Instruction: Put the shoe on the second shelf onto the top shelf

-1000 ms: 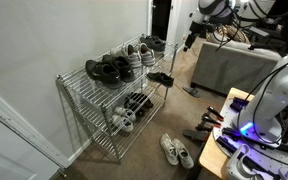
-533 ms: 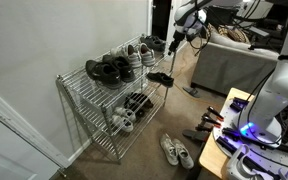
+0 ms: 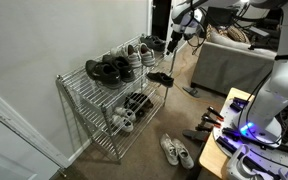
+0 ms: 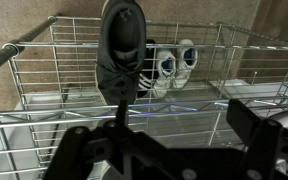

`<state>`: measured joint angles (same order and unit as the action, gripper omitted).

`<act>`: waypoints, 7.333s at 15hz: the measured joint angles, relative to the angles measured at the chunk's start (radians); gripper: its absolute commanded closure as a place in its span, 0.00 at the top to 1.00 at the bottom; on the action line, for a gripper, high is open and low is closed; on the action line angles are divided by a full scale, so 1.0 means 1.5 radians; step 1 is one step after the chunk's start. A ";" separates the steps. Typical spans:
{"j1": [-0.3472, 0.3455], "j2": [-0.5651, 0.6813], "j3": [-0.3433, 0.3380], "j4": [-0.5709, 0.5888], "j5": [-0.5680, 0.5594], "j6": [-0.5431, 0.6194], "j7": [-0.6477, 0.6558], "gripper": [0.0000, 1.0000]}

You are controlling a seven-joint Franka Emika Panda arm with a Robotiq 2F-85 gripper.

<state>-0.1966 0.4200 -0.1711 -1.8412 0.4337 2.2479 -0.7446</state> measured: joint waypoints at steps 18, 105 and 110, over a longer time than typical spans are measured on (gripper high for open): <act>-0.097 -0.113 0.020 -0.303 -0.052 0.202 -0.066 1.00; -0.344 0.303 0.379 -0.060 0.528 0.672 -0.704 0.04; -0.435 0.181 0.441 -0.150 0.529 0.671 -0.734 0.04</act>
<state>-0.8485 0.6919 0.4908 -2.0659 1.2264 3.2548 -1.8449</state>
